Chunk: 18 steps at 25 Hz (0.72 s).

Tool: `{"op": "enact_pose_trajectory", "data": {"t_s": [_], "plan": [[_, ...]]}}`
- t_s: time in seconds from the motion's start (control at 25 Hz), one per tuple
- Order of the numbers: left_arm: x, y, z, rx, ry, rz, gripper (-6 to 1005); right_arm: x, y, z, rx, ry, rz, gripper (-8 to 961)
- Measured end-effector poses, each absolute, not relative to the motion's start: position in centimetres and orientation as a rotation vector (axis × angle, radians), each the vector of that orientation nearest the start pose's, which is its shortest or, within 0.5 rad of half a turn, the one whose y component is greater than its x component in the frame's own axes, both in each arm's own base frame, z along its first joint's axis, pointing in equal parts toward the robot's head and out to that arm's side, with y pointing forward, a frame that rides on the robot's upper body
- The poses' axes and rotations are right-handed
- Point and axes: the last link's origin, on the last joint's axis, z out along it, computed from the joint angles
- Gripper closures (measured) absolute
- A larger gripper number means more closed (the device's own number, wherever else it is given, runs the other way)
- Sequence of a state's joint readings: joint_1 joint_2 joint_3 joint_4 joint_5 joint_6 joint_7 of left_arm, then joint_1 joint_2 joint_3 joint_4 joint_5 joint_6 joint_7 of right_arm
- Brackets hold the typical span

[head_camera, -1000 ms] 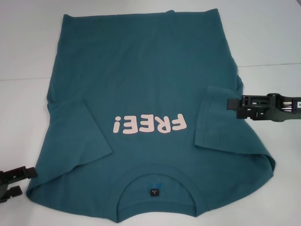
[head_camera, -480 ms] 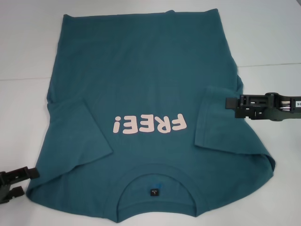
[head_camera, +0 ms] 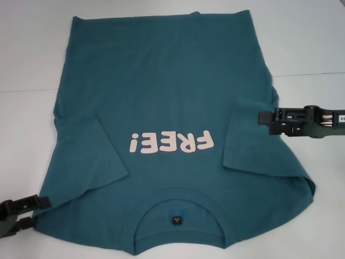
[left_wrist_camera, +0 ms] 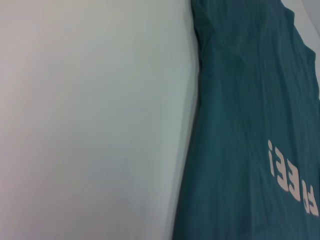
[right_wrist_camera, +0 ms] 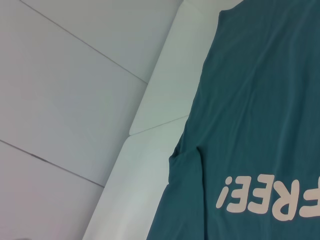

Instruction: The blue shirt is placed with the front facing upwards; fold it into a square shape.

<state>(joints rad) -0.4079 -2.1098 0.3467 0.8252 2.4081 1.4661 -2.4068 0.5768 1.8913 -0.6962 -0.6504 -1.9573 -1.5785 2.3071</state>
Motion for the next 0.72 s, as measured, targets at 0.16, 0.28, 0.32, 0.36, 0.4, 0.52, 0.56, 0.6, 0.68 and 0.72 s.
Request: {"op": "enact_pose_trajectory", "data": {"t_s": [0.16,0.28,0.32,0.36,0.4,0.52,0.56,0.6,0.68,0.72], "plan": [[-35.8,29.0,3.2,2.253,2.552,0.705,141,27.2,36.2,7.7,-2.332,1.721,0.782,55],[-35.3,29.2,2.7,2.256,2.525,0.687,142,27.1,36.2,7.6,-2.335,1.721,0.779,55],[-35.2,29.2,2.7,2.257,2.518,0.685,142,27.1,36.2,7.6,-2.336,1.721,0.778,55],[-35.0,29.3,2.5,2.259,2.504,0.682,142,27.1,36.2,7.6,-2.337,1.721,0.778,55],[-34.8,29.4,2.4,2.258,2.493,0.685,142,27.1,36.2,7.6,-2.338,1.722,0.778,55],[-34.4,29.5,2.3,2.246,2.468,0.71,142,27.2,36.1,7.6,-2.333,1.726,0.782,55],[-34.3,29.5,2.4,2.245,2.463,0.719,142,27.3,36.1,7.6,-2.331,1.728,0.782,55],[-34.2,29.5,2.4,2.244,2.459,0.724,142,27.3,36.0,7.6,-2.329,1.73,0.783,56],[-34.1,29.6,2.4,2.247,2.448,0.733,142,27.4,36.0,7.6,-2.327,1.731,0.783,56],[-34.1,29.6,2.4,2.248,2.448,0.741,142,27.4,36.0,7.6,-2.327,1.732,0.783,56]]}}
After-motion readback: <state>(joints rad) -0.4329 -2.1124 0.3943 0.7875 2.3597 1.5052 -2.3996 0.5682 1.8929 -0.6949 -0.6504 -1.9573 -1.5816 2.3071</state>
